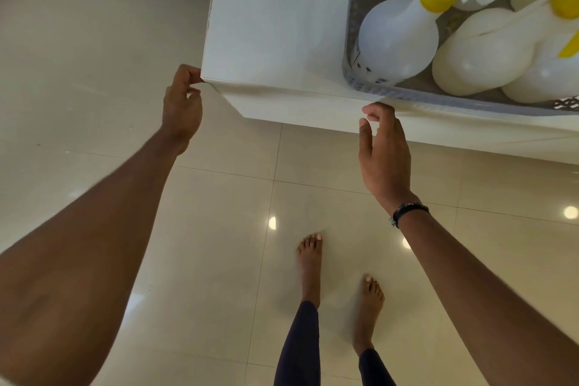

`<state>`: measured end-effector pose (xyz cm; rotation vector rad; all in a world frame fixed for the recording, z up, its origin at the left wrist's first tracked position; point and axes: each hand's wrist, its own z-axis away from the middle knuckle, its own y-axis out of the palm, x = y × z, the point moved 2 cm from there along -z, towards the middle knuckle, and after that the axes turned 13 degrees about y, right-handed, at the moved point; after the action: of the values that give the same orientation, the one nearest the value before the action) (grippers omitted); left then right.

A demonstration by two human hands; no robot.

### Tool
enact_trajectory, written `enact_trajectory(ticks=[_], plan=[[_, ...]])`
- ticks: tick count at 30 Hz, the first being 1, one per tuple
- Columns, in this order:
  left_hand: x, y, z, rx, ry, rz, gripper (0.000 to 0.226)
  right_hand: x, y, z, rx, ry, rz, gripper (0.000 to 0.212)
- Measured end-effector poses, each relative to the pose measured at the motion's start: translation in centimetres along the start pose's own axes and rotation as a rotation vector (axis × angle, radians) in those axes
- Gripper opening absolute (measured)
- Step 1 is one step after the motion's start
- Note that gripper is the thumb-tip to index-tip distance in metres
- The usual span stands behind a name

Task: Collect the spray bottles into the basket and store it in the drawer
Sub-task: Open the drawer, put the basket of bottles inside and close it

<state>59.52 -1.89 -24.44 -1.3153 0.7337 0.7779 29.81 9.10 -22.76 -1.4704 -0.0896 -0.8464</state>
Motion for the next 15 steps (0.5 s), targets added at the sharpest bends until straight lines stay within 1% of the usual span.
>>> enact_trajectory(ticks=[7, 12, 15], plan=[[0.0, 0.0, -0.2, 0.013, 0.041, -0.063, 0.049, 0.2, 0.3, 0.3, -0.025, -0.016, 0.009, 0.026], [0.2, -0.1, 0.6, 0.011, -0.016, -0.089, 0.048, 0.2, 0.3, 0.9, -0.033, -0.035, 0.023, 0.027], [0.3, -0.4, 1.2, 0.035, 0.018, -0.139, 0.043, -0.3, 0.3, 1.6, -0.023, -0.017, 0.037, 0.029]])
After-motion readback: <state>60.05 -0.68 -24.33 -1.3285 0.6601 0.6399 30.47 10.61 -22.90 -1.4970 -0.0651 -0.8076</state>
